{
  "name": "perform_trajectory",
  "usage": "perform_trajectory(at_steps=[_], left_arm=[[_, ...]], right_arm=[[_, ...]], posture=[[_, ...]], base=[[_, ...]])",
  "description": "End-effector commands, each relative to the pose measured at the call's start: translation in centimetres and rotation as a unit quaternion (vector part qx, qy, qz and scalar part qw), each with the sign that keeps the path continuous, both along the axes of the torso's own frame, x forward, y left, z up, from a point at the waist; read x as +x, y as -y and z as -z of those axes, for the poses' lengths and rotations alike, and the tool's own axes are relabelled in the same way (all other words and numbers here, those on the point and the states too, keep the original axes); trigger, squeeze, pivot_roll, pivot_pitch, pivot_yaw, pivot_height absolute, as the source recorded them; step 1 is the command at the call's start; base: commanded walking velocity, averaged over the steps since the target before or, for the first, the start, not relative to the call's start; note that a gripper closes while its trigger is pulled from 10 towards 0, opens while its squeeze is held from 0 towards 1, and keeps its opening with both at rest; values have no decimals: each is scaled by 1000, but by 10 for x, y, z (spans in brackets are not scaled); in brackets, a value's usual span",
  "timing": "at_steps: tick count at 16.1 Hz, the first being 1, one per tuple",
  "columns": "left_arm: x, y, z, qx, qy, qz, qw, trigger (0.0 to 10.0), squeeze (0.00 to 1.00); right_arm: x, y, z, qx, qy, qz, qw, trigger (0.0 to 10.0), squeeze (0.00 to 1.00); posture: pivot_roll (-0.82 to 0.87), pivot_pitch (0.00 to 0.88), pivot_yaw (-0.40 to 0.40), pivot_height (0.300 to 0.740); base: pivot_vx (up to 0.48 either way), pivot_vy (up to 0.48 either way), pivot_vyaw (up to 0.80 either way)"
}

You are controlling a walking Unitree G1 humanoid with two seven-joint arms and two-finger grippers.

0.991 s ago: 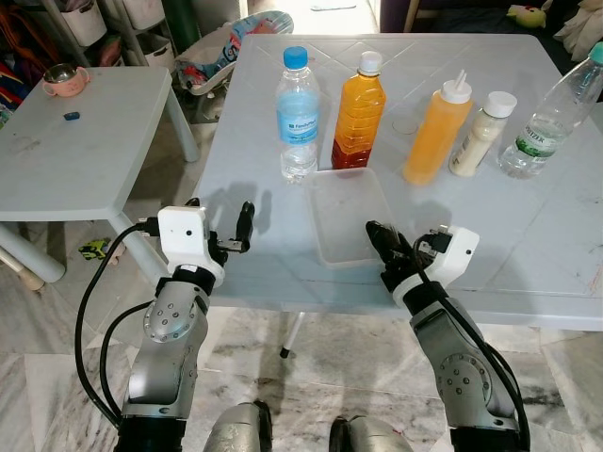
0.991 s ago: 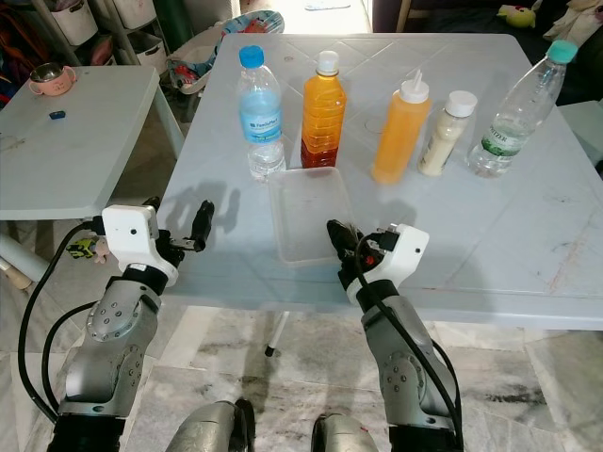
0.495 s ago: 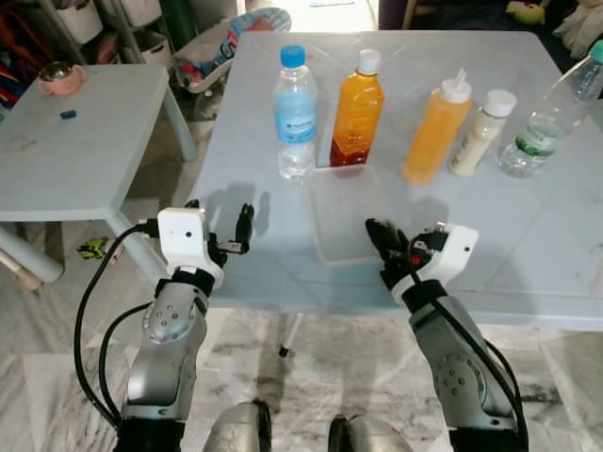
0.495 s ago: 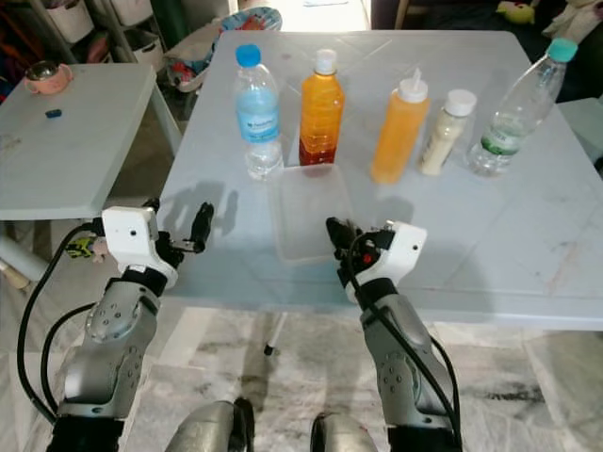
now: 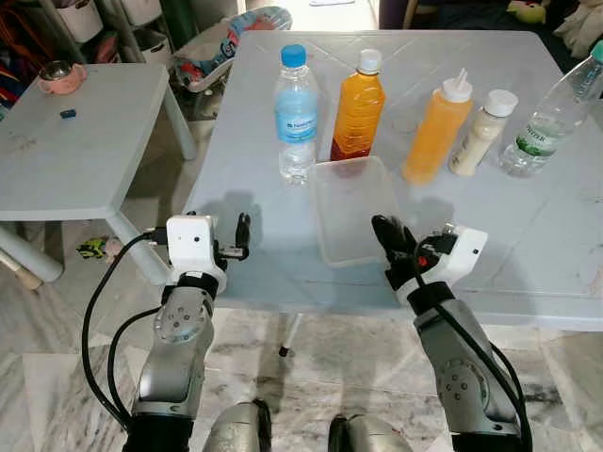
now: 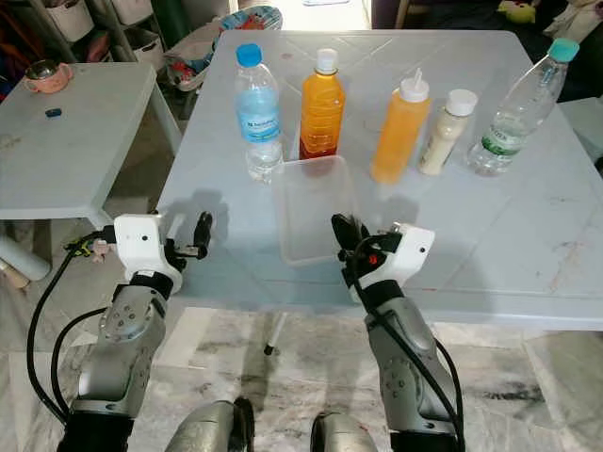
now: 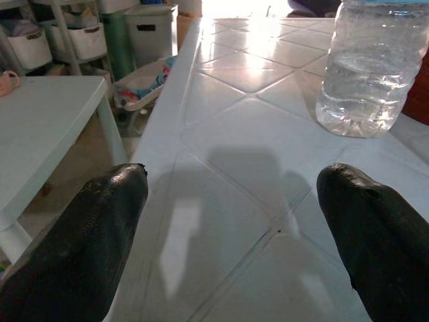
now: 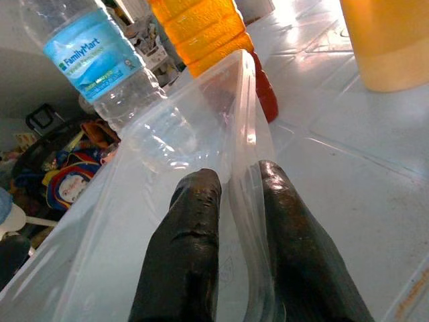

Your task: Restocking fridge

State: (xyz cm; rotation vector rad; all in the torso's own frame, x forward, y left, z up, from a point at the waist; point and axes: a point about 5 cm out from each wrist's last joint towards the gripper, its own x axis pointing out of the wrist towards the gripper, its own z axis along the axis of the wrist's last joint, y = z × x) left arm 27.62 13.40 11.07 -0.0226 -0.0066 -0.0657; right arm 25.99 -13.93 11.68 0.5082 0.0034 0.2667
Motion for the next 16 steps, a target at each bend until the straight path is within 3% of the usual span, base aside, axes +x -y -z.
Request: perform_trajectory(at_steps=[1, 16], left_arm=[[1, -1, 3, 0, -7, -7, 1000, 10000, 0], [3, -2, 6, 6, -14, -13, 1000, 10000, 0]], right_arm=[[-3, 3, 15, -21, -39, 9, 999, 10000, 0], [-2, 0, 12, -45, -21, 8, 999, 10000, 0]], posture=[[-41, 116, 47, 740], [-39, 116, 40, 740]], base=[[0, 0, 0], [-316, 0, 0]])
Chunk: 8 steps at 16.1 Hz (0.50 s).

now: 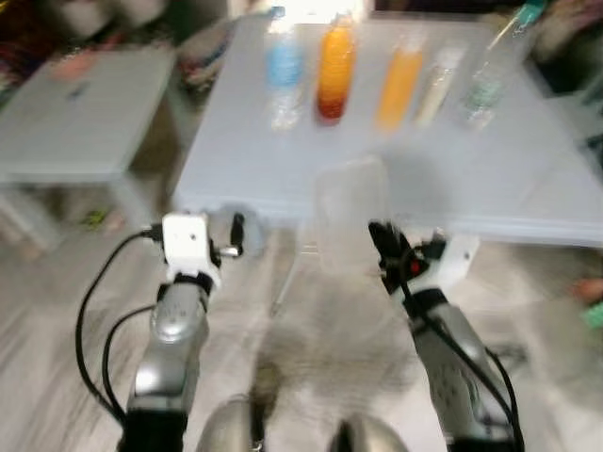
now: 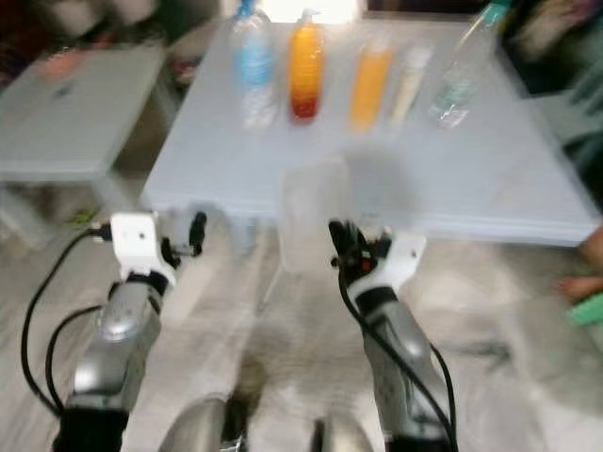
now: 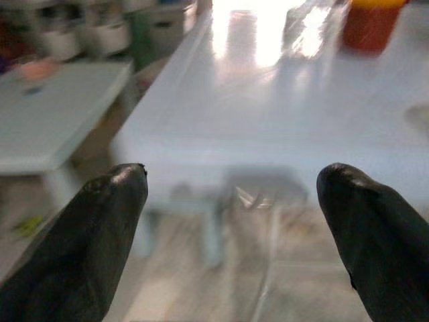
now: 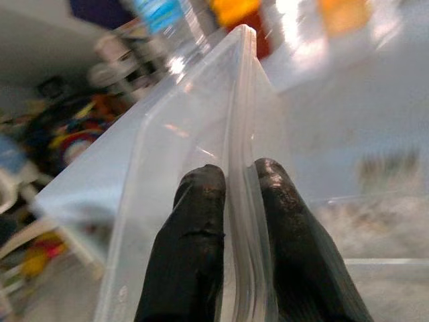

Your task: Restocking fridge

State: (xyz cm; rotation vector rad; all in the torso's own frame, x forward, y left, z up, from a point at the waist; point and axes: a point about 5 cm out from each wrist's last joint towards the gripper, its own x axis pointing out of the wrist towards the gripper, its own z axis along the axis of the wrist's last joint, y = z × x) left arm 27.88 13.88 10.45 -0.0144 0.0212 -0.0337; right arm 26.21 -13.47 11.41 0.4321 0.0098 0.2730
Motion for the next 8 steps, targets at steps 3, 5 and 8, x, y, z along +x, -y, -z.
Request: perform_trajectory(at_steps=[3, 5, 8], left_arm=[[-1, 4, 3, 1, -4, 6, 1000, 10000, 0], [-2, 6, 6, 2, -6, 11, 1000, 10000, 0], [0, 6, 6, 4, -6, 12, 1000, 10000, 0]], right_arm=[[-3, 6, 9, -12, -20, 17, 1000, 10000, 0], [-3, 4, 8, -17, -15, 15, 1000, 10000, 0], [0, 3, 6, -34, -4, 8, 999, 10000, 0]], posture=[[-42, 111, 32, 740], [-43, 107, 32, 740], [-41, 103, 33, 740]], base=[[-323, 0, 0], [-137, 0, 0], [0, 0, 0]])
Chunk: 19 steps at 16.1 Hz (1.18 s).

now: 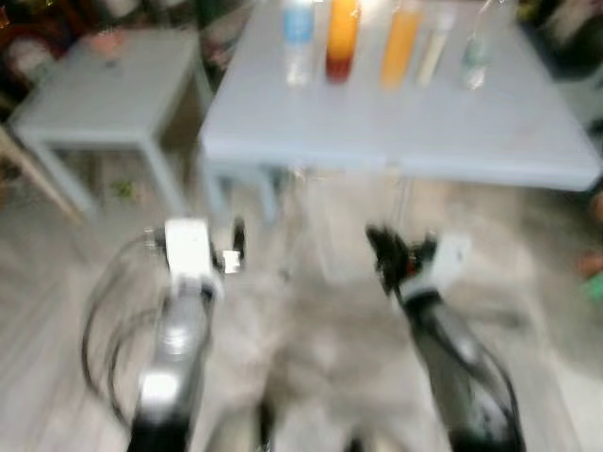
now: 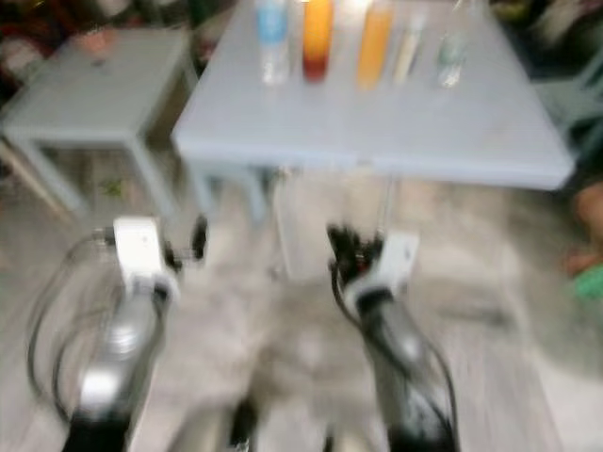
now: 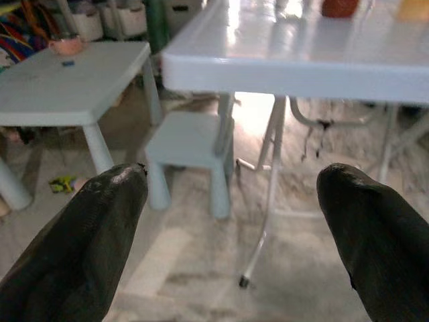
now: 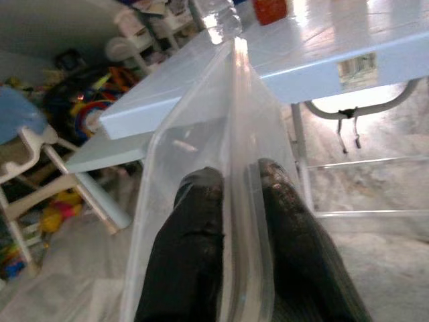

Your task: Restocking fridge

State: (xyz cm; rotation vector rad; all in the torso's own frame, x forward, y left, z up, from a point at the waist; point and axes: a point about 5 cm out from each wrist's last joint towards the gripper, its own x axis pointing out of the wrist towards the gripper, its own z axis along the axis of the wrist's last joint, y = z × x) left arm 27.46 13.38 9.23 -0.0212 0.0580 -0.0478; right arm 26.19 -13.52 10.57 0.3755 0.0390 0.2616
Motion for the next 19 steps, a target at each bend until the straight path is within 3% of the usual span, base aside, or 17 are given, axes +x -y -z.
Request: perform_trajectory(at_steps=[1, 3, 19], left_arm=[[5, 1, -7, 7, 13, 4, 1000, 10000, 0], [5, 2, -7, 8, 15, 5, 1000, 10000, 0], [-6, -17, 11, 40, -10, -39, 998, 10000, 0]], right_arm=[[1, 3, -3, -6, 9, 4, 1000, 10000, 0], [2, 2, -3, -6, 10, 1, 1000, 10000, 0], [-11, -6, -5, -8, 22, -43, 999, 10000, 0]], posture=[[-39, 100, 32, 740], [-37, 106, 32, 740], [-32, 106, 35, 740]], base=[[0, 0, 0], [0, 0, 0], [0, 0, 792]])
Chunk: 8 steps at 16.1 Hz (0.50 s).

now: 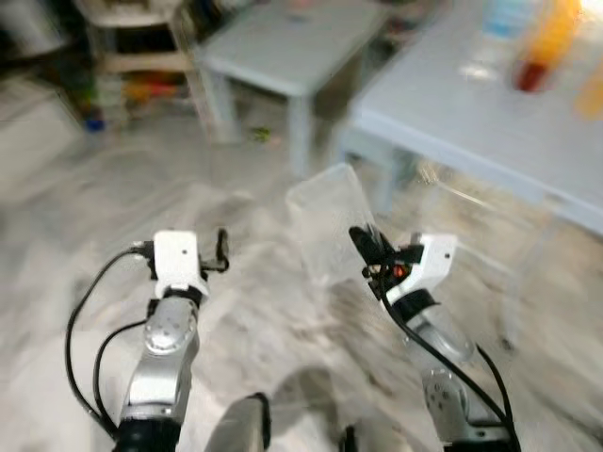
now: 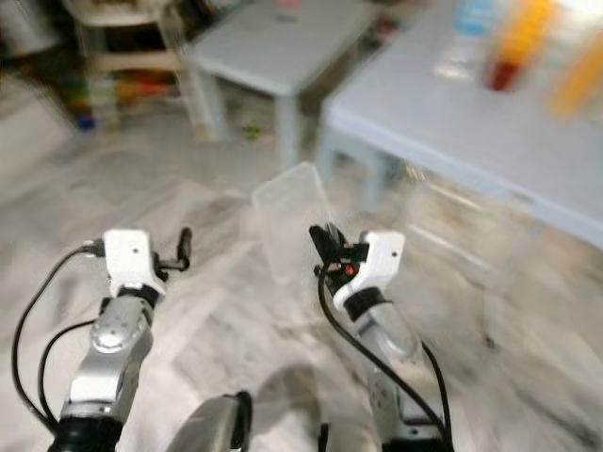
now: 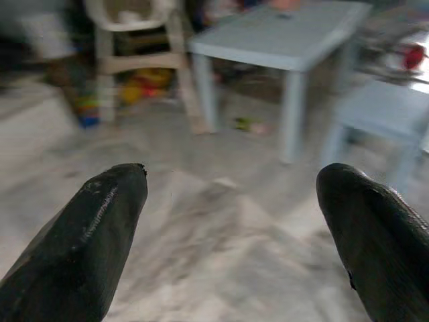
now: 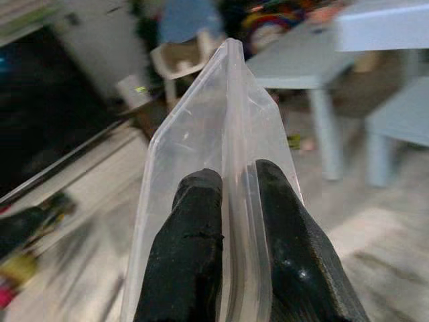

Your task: Restocking fridge

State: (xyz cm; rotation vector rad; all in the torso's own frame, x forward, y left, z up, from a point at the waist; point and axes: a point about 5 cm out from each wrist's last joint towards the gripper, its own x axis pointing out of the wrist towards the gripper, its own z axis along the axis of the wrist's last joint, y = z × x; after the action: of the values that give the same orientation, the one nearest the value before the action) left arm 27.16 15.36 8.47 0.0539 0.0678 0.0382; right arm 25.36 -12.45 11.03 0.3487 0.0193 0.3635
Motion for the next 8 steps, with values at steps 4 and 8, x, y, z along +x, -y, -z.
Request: perform_trajectory(at_steps=[4, 8], left_arm=[[0, 6, 4, 1, -5, 2, 1000, 10000, 0], [-3, 9, 10, -8, -15, 0, 1000, 10000, 0]], right_arm=[[-5, 6, -2, 0, 4, 6, 1000, 10000, 0], [-8, 5, 1, 4, 2, 2, 1000, 10000, 0]], posture=[[-37, 84, 38, 740], [-33, 62, 40, 740]], base=[[0, 0, 788], [0, 0, 783]])
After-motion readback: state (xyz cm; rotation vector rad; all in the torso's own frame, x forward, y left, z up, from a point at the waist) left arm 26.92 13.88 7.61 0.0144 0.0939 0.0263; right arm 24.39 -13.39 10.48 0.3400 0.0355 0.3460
